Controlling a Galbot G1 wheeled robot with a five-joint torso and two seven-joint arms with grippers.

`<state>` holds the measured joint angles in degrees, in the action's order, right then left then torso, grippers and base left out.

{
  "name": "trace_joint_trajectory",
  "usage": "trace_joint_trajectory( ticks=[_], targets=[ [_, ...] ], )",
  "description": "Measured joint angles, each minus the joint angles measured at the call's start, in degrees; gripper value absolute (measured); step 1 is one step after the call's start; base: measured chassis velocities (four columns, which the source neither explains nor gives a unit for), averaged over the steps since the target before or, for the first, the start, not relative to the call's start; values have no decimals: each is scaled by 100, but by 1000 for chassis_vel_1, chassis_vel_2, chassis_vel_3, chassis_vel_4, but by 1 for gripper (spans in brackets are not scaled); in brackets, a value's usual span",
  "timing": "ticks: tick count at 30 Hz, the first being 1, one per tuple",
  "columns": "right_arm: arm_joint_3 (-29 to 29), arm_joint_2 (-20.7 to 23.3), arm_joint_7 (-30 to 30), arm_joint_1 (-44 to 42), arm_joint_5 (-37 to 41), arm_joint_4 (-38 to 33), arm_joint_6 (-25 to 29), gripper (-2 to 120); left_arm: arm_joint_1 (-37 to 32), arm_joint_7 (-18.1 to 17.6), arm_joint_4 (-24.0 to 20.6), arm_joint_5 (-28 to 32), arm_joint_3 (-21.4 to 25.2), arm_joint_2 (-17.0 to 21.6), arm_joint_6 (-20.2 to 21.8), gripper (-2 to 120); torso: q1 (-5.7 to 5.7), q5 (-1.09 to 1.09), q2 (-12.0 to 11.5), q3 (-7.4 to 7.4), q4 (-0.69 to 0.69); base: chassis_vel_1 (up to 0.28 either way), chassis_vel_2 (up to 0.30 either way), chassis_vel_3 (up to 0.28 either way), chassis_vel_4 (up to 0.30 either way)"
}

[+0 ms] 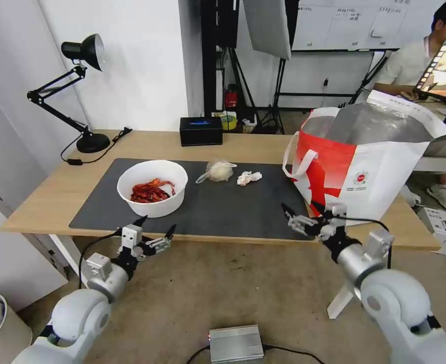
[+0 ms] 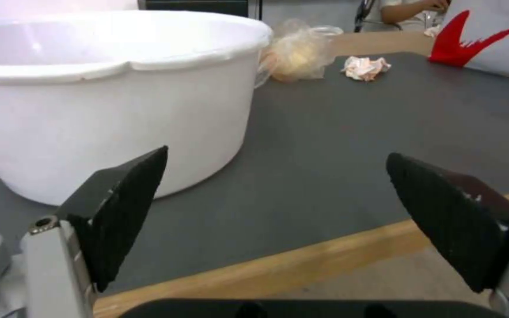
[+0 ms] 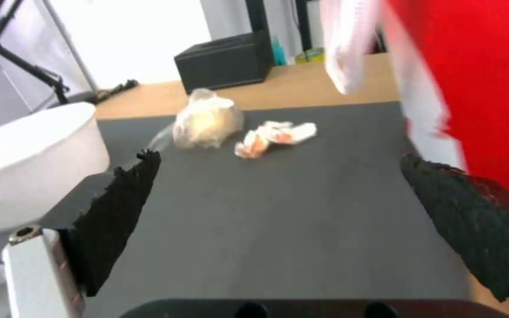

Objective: Pick up the trash from the table and place it into the takeout bag.

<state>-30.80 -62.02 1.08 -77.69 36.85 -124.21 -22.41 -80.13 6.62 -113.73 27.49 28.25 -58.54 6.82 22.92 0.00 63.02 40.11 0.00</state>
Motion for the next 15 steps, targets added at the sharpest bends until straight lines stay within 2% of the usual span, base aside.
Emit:
trace_joint_trajectory(
  ticks=[1,6,9,10,12,13,15],
  targets=[
    [-6,-2,-4,183,208,126,-23,100,85,-1,25,0,-128,16,-1,100,0,-2,0,0,-5,0,0,0,0],
    [383,-23,-102,982,654,714,-104,100,131,-14,41,-12,-235,-32,8,100,1,0,0,1,0,0,0,0,0],
    [1051,-213,-424,1905,973,1320,-237,100,134,-22,30,-36,-219,-84,26,100,1,0,0,1,0,0,0,0,0],
    [1051,-213,-424,1905,973,1320,-237,100,134,-22,30,-36,-219,-84,26,100,1,0,0,1,0,0,0,0,0],
    [1505,-411,-807,2517,995,1859,-314,100,125,-26,12,-39,-177,-87,33,100,1,-1,0,1,0,0,0,0,0],
    [1505,-411,-807,2517,995,1859,-314,100,125,-26,12,-39,-177,-87,33,100,1,-1,0,1,0,0,0,0,0],
    [1754,-548,-1316,2974,1019,2257,-495,100,115,-32,2,-42,-157,-103,36,100,1,-1,-1,0,0,0,0,0,0]
  ],
)
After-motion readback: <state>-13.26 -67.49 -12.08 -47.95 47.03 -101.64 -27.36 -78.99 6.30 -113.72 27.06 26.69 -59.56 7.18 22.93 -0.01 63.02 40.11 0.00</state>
